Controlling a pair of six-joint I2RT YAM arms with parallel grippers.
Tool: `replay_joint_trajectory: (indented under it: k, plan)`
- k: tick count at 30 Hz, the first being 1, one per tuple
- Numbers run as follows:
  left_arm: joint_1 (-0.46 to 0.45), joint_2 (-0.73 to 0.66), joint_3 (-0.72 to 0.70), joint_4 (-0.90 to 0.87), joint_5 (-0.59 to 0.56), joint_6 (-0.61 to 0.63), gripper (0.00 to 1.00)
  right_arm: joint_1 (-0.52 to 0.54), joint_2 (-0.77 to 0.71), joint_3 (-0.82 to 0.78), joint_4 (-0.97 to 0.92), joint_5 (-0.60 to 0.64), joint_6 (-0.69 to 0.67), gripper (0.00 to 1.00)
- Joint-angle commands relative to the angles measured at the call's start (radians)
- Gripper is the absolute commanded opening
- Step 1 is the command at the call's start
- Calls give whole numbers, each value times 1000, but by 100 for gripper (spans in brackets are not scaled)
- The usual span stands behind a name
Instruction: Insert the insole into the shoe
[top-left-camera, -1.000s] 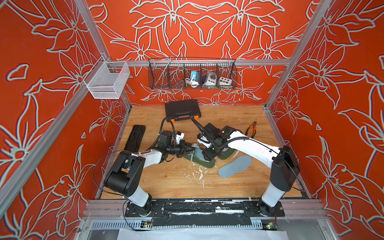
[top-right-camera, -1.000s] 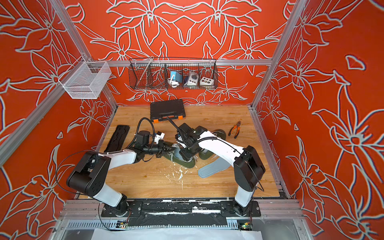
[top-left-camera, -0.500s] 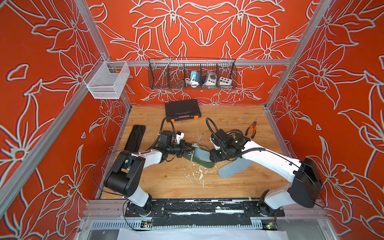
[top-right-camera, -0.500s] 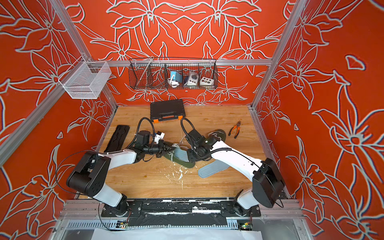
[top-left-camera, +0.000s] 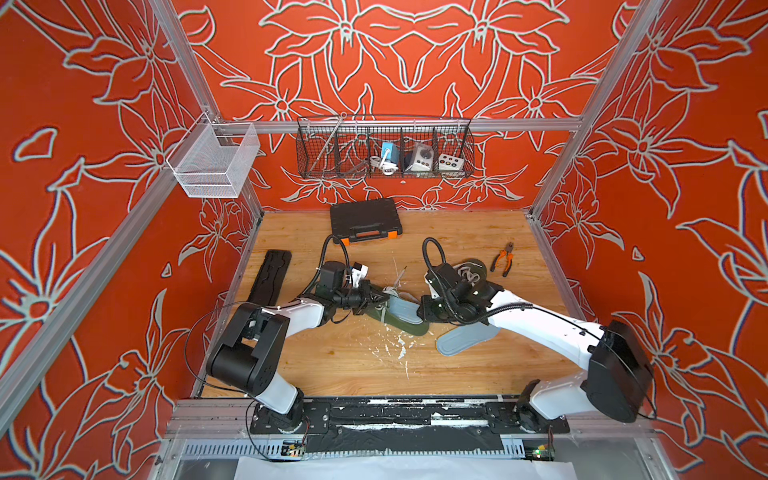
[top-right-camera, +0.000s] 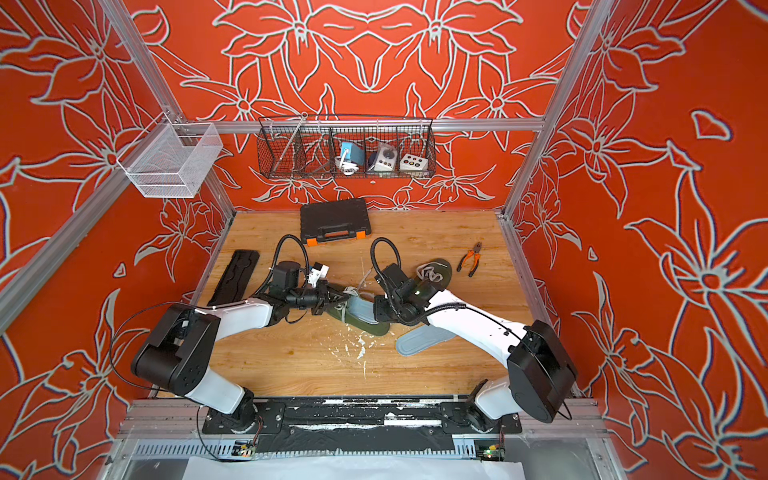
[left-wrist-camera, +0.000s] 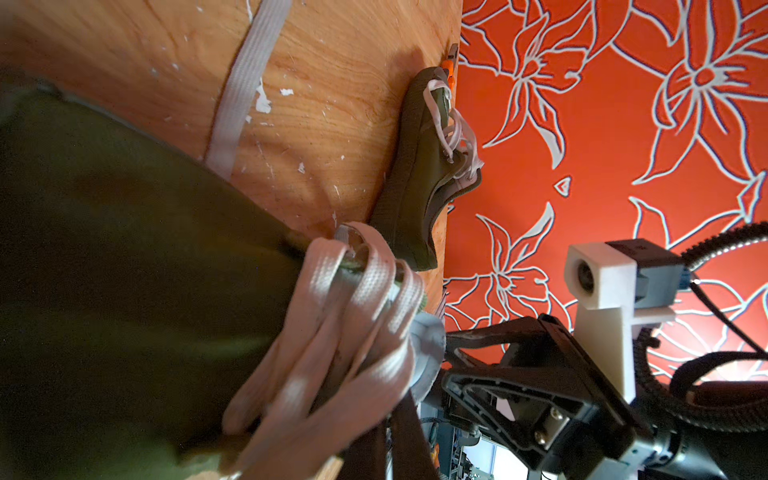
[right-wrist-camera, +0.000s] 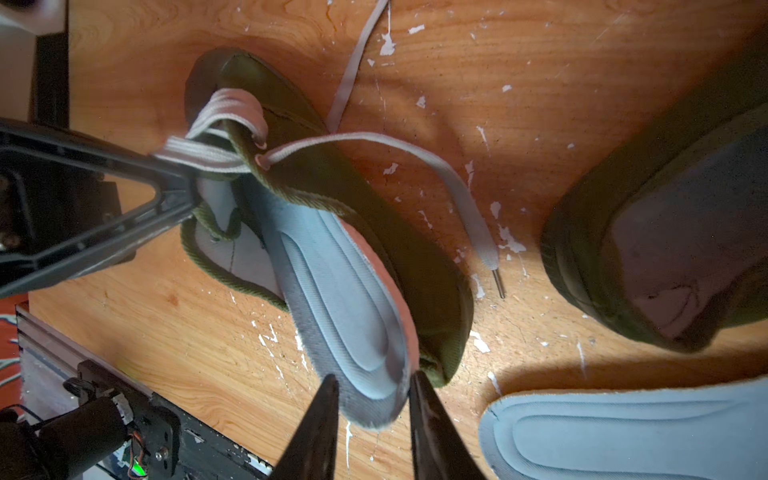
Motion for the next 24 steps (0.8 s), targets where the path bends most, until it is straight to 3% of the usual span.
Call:
replay_joint_trajectory:
  k: [1, 8, 14, 22, 24]
  plan:
    - [-8, -38, 17, 7, 9, 16, 0, -2, 26, -4, 20, -14, 38, 30]
    - [-16, -37, 15, 6, 1, 18, 0, -4, 7, -27, -8, 33, 44, 36]
    - [-24, -34, 14, 10, -3, 15, 0, -2, 23, -34, 20, -14, 52, 33]
    - [-53, -39, 22, 3, -19, 11, 0, -2, 66, 31, 14, -9, 23, 2]
    - [-63, -35, 21, 8, -20, 8, 0, -3, 84, 47, 13, -13, 14, 0]
